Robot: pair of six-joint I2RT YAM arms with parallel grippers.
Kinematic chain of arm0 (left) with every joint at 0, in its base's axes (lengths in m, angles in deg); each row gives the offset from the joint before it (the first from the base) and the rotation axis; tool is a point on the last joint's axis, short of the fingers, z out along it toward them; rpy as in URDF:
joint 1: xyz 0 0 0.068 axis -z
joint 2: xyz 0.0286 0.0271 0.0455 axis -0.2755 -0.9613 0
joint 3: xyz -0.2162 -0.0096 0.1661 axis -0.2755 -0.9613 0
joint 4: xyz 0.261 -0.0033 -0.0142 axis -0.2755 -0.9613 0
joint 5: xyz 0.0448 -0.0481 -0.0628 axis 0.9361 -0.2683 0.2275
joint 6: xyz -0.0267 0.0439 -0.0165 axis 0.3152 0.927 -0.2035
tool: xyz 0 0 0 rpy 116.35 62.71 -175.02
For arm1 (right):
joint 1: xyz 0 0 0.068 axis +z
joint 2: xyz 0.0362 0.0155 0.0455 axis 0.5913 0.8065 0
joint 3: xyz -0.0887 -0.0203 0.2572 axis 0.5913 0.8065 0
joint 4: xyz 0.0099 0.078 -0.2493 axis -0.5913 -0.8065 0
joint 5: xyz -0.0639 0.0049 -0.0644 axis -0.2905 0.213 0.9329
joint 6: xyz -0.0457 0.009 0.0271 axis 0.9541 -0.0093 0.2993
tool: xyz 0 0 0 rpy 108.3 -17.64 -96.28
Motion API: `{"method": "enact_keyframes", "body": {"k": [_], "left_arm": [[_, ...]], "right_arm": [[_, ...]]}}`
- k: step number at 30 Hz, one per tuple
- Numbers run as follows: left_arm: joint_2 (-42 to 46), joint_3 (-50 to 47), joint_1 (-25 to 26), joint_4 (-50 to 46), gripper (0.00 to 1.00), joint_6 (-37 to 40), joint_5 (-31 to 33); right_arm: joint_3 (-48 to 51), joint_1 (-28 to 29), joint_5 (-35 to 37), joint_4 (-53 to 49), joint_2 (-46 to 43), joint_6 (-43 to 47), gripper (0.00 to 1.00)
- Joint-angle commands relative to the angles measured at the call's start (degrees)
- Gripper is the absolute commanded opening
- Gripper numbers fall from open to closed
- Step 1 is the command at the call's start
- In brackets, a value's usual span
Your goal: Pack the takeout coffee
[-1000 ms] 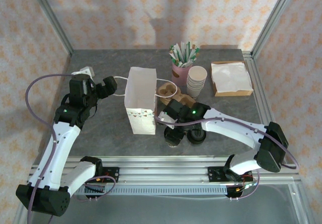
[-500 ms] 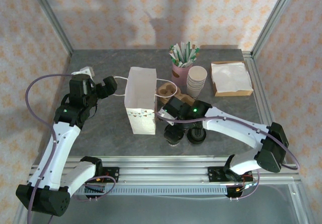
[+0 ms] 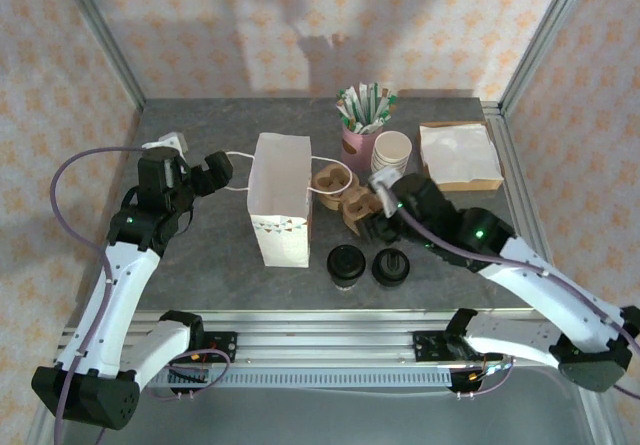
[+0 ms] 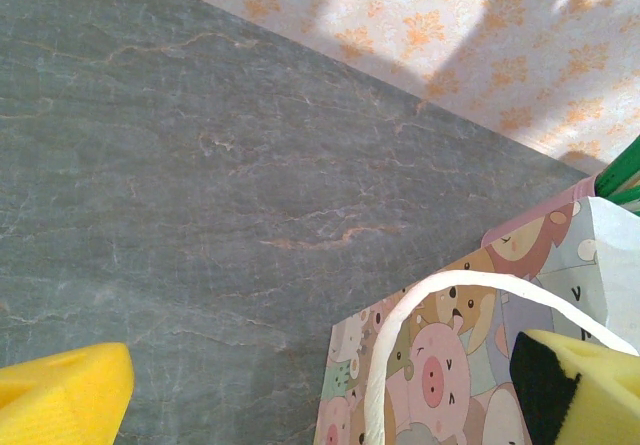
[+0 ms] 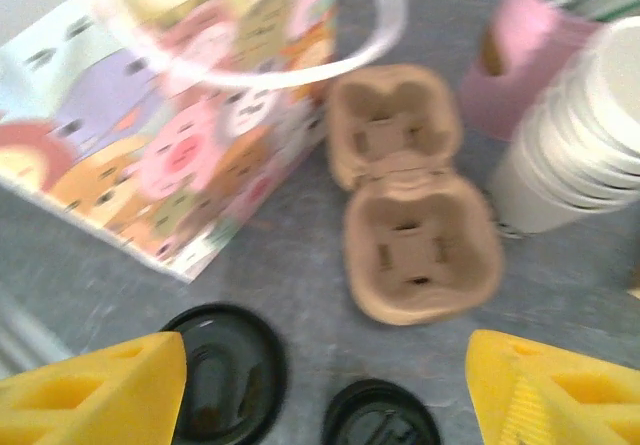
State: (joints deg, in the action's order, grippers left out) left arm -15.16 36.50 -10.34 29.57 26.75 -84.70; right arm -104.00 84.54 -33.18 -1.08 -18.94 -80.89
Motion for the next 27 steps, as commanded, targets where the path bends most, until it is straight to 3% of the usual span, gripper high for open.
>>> {"method": "enact_keyframes", "body": {"k": [1, 4, 7, 9, 14, 27], "left_arm": [[1.1, 2.1, 0.6, -0.9, 0.98, 1.2, 1.5], [1.2, 2.2, 0.6, -1.0, 0.98, 1.3, 1.5], [1.4, 2.2, 0.6, -1.0, 0.98, 1.2, 1.6], [1.6, 2.2, 0.6, -1.0, 0.98, 1.3, 1.7], [1.9, 2.2, 0.5, -0.9, 0.98, 1.3, 1.4], [1.8, 2.2, 0.5, -0.8, 0.98, 1.3, 1.0]], "right_arm": [[-2.6, -7.7, -0.4, -0.6, 3.2, -2.5, 0.70], [-5.5, -14.3, -6.7, -1.6, 9.3, -3.0, 0.54], [-7.4, -17.6, -15.6, -0.9, 16.3, -1.5, 0.48], [-8.4, -17.7, -16.8, 0.1, 19.9, 0.1, 0.46], [-7.8, -17.7, -17.1, 5.2, 27.2, 5.3, 0.45], [-13.4, -17.7, -17.5, 2.6, 39.8, 15.4, 0.47]]}}
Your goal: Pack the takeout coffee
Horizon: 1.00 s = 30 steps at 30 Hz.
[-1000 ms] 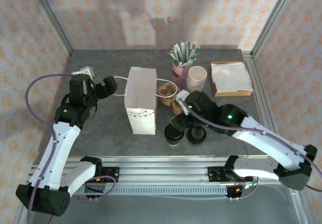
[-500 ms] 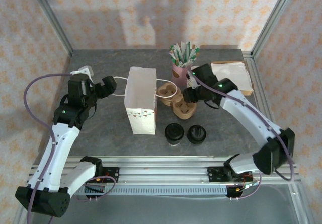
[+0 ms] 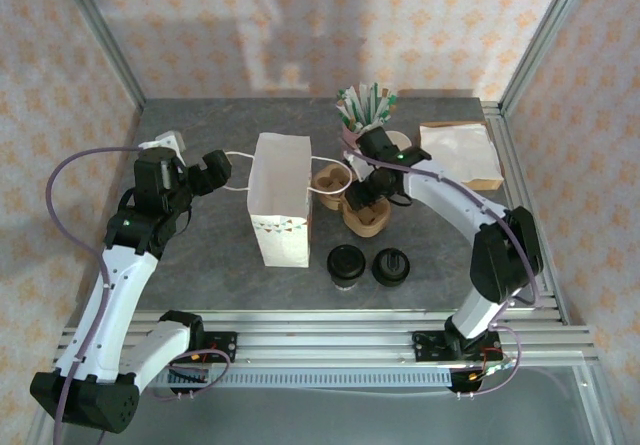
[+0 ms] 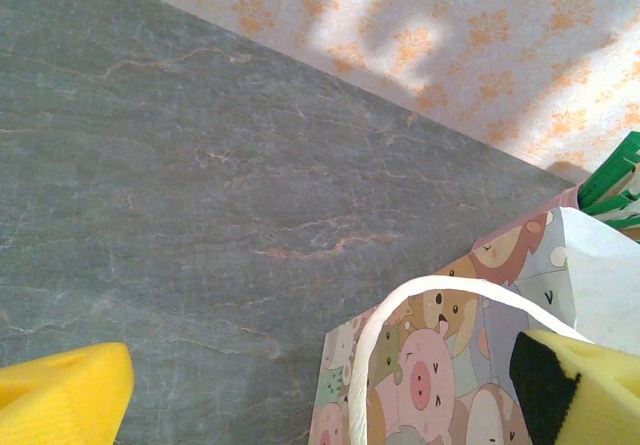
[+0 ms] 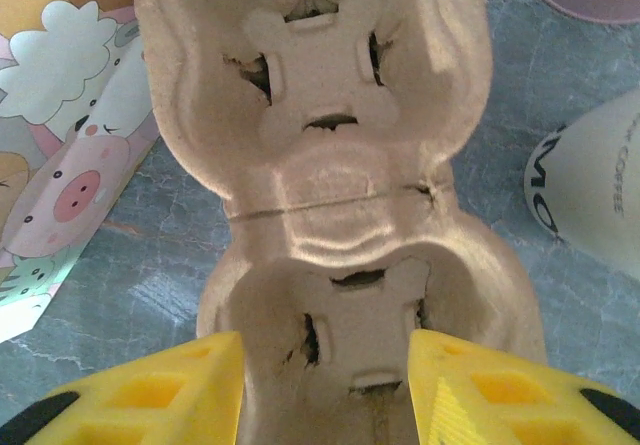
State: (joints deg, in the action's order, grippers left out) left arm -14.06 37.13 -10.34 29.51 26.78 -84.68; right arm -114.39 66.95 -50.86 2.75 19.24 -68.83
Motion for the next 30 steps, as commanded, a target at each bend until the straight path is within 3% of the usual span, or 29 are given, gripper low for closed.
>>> {"method": "enact_keyframes", "body": {"k": [1, 30], "left_arm": [[0.7, 1.6, 0.5, -0.8, 0.98, 1.2, 0.9], [-0.1, 1.6, 0.6, -0.8, 0.98, 1.3, 0.6]], "right_arm": [[-3.9, 0.0, -0.1, -2.0, 2.3, 3.9, 0.48], [-10.8, 1.3, 4.0, -5.5, 12.0, 6.6, 0.54]]}}
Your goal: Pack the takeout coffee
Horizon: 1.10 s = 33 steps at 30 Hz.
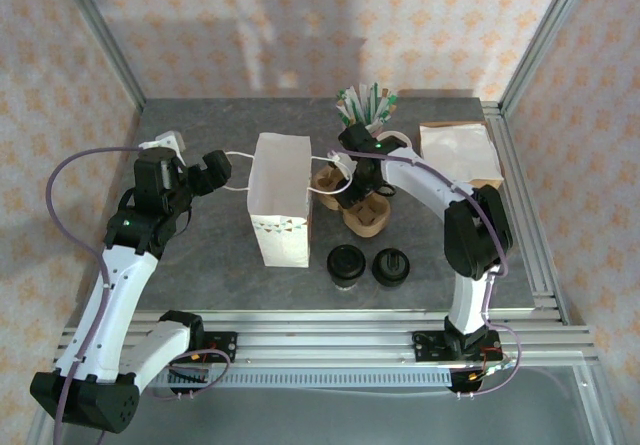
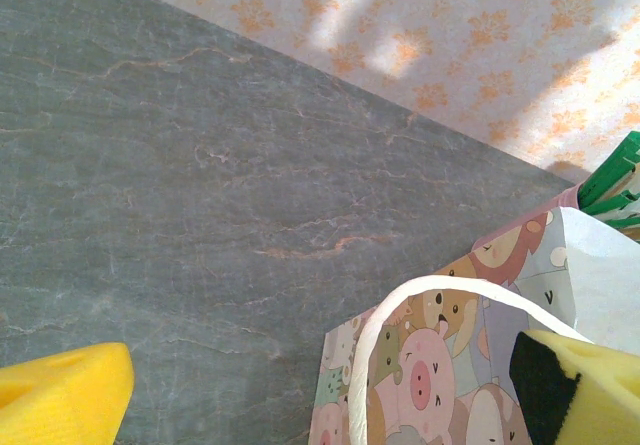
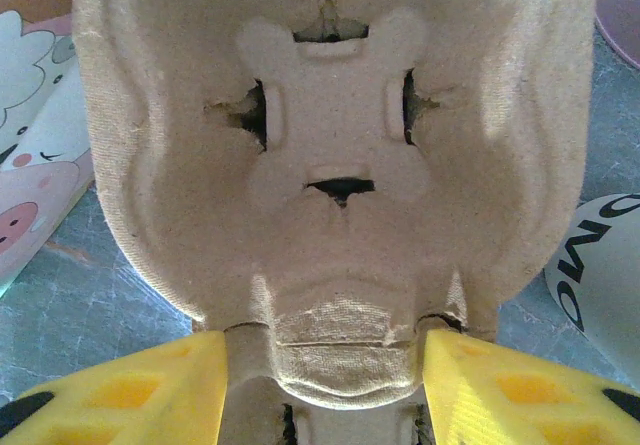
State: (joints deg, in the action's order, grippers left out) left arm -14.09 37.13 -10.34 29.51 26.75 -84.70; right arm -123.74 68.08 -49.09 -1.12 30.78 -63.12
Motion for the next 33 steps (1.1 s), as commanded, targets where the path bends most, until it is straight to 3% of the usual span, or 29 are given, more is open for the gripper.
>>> {"method": "enact_keyframes", "body": {"k": [1, 33], "left_arm": [[0.0, 1.6, 0.5, -0.8, 0.98, 1.3, 0.7], [-0.5, 1.6, 0.6, -0.8, 0.98, 1.3, 0.4]], "right_arm": [[-1.4, 0.2, 2.3, -1.6, 0.5, 0.9, 0.54], [-1.7, 0.9, 3.8, 0.6, 2.9, 0.8, 0.50]]}}
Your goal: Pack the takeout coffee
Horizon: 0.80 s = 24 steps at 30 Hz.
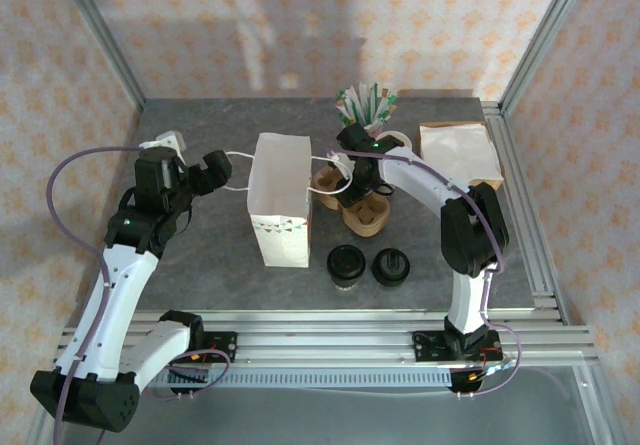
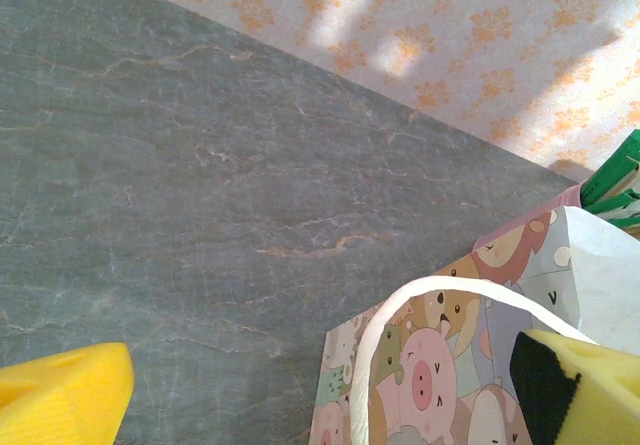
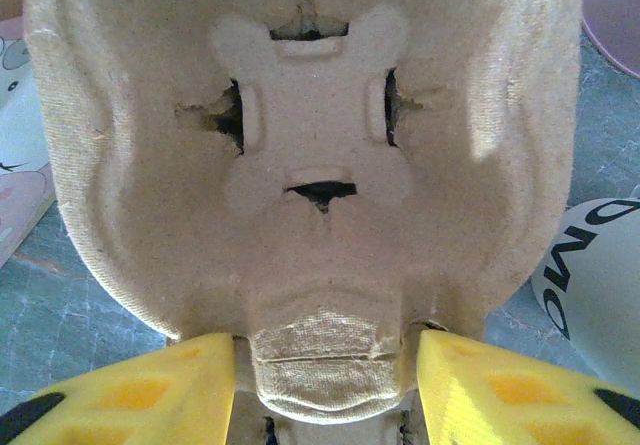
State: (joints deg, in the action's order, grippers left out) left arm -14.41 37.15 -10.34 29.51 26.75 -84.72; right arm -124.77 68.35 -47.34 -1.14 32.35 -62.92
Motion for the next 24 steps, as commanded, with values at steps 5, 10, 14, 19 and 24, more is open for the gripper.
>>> {"method": "enact_keyframes", "body": {"k": [5, 10, 14, 19, 24], "left_arm": [[-0.1, 1.6, 0.6, -0.9, 0.98, 1.3, 0.5], [0.1, 1.6, 0.6, -0.9, 0.98, 1.3, 0.7], [0.2, 1.6, 0.6, -0.9, 0.98, 1.2, 0.7], [0.4, 1.6, 0.6, -0.9, 0.98, 1.3, 0.8], [0.6, 1.6, 0.6, -0.9, 0.98, 1.3, 1.1]], "right_arm": [[-0.8, 1.2, 2.3, 0.6, 0.1, 0.3, 0.44], [-0.5, 1.4, 2.6, 0.2, -2.6, -1.5, 0.42], [1.4, 1.3, 1.8, 0.2, -6.2, -3.4, 0.39], [3.7, 1.3, 1.5, 0.3, -11.1, -6.2, 0.39], [4.5, 1.2, 3.9, -1.0, -15.1, -10.4, 0.39]]}}
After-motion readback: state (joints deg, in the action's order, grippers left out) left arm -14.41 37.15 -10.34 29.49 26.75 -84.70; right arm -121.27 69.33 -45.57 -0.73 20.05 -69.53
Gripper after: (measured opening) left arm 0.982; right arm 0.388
